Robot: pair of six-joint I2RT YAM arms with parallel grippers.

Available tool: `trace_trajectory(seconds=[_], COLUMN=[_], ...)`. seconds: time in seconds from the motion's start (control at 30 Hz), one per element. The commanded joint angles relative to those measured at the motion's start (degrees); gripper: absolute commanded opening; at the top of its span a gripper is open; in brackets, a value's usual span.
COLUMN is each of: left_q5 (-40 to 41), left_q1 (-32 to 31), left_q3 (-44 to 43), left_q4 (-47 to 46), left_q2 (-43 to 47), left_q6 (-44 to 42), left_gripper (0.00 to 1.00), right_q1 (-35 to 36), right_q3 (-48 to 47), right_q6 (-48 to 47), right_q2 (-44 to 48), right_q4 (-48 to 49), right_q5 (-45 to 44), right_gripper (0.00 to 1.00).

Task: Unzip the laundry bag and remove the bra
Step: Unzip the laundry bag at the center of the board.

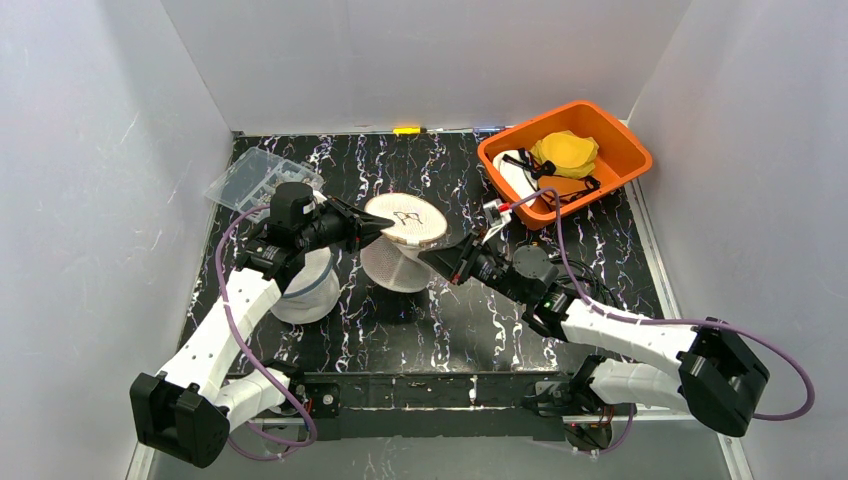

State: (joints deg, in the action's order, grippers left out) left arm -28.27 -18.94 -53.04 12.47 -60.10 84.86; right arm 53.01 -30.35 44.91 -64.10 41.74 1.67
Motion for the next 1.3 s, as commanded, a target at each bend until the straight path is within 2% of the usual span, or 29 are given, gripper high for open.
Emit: trace_trajectory(seconds=[0.0,0.03,0.23,0.5,0.83,0.93,1.03,1.17,1.27], left_q5=[-0.9,-0.9,-1.6,-4.7,-18.4,-19.7,-20.1,-18.6,-17.0], left_q1=[-0.2,-0.1,-0.1,-0.1,-1.7,-3.9,-6.1,-7.5,-7.9], left_q3=[0.5,0.7,1.3,1.6,-2.5,-5.5,-8.7,-10.4,-9.0], left_q4=[-1.7,-1.8,-3.0,-6.1,-15.2,-15.5,-15.2,-15.1,-15.1], left_q2=[1.9,1.9,0.8,-3.1,-18.6,-23.2,-27.7,-31.5,-32.0], left_q6=[0.0,0.0,-0.3,-4.4,-18.4,-23.0,-26.6,-27.3,-27.1], left_gripper=[0.0,0.0,0.0,0.0,0.0,0.01,0.04,0.12,0.3], right_q1=[0.2,0.2,0.2,0.2,0.3,0.5,0.5,0.7,1.0], right_q3=[-2.0,-2.3,-2.4,-3.5,-1.0,-0.4,0.6,3.3,5.9], right_q6=[-2.1,-2.7,-5.3,-9.1,-17.6,-18.2,-17.8,-15.5,-13.3], right_q2=[1.7,1.8,4.4,9.0,16.7,18.4,19.2,19.6,19.4], right_q4=[-0.5,-1.3,-6.0,-21.7,-35.8,-38.9,-40.0,-38.6,-36.7], right_q5=[-0.8,-0.8,-2.2,-11.2,-9.4,-9.9,-10.2,-10.5,-11.3], right_gripper=[0.04,0.01,0.01,0.01,0.01,0.01,0.01,0.01,0.01])
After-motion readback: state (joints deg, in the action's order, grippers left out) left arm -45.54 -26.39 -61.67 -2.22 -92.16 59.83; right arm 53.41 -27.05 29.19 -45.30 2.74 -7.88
